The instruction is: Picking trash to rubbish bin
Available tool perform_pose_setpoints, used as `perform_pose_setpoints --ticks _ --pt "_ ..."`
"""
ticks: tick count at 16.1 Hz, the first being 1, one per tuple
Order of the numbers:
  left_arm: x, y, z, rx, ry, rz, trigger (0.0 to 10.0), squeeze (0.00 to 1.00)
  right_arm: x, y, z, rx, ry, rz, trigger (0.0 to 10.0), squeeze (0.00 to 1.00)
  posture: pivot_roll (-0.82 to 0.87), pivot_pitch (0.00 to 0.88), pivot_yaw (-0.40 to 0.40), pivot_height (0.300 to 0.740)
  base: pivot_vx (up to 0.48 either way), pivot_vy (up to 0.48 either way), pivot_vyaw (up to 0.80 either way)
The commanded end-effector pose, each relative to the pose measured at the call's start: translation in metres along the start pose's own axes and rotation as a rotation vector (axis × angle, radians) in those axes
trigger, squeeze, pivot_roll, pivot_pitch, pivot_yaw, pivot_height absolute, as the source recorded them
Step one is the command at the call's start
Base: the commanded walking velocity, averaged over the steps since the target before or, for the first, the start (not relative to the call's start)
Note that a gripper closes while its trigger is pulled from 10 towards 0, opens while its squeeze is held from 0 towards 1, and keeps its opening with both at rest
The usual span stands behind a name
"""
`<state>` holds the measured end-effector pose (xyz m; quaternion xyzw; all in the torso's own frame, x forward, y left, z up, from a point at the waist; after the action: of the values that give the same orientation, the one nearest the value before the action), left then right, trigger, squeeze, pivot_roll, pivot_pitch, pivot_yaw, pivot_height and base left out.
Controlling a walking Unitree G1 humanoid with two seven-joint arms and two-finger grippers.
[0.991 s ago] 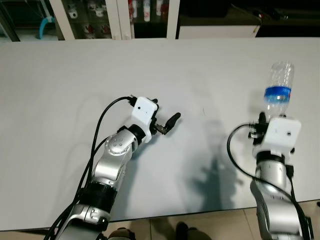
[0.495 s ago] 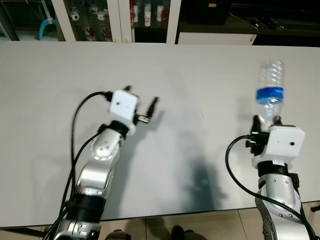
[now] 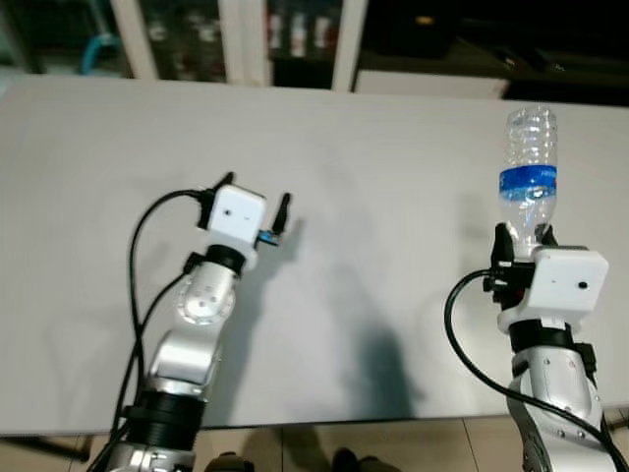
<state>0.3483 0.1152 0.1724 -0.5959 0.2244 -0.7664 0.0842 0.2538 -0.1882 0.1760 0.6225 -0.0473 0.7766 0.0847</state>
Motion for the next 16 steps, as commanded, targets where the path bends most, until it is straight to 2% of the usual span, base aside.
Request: perform_pose_setpoints --ticks 1,6,15,16 --pt "0.0021 0.0002 0.0026 0.003 -0.004 0.011 10.0 0.0 0.0013 0.0024 -0.0012 -0.005 -0.004 0.0 10.0 0.0 0.18 0.097 -0.067 0.74 0.0 0.0 0.8" --pt "0.004 0.0047 0.0047 -0.017 -0.005 0.001 10.0 0.0 -0.0015 0.0003 -0.0025 -0.002 -0.016 0.006 10.0 0.0 0.18 0.095 -0.062 0.74 0.0 0.0 0.8" --pt "0.0052 0.0041 0.0087 -0.012 -0.024 0.005 10.0 0.0 -0.003 -0.0008 -0.0034 0.004 -0.028 0.011 10.0 0.0 0.18 0.1 -0.062 0.74 0.0 0.0 0.8" --pt "0.0031 0.0034 0.0096 -0.007 -0.043 -0.025 10.0 0.0 -0.0035 -0.0004 -0.004 0.003 -0.03 0.012 10.0 0.0 0.18 0.101 -0.06 0.74 0.0 0.0 0.8"
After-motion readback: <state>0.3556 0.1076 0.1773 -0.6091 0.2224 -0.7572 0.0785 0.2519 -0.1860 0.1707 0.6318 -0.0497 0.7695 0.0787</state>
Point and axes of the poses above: a point about 5 cm out from each wrist's last joint towards the gripper, its own z axis pointing out of the wrist towards the gripper, its own x axis along the axis of the wrist's last joint, y = z × x, the point moved 3 cm from there along z, pointing out of the wrist towards the gripper, and after that the axes turned 8 degrees about z, right-handed, at the moved point
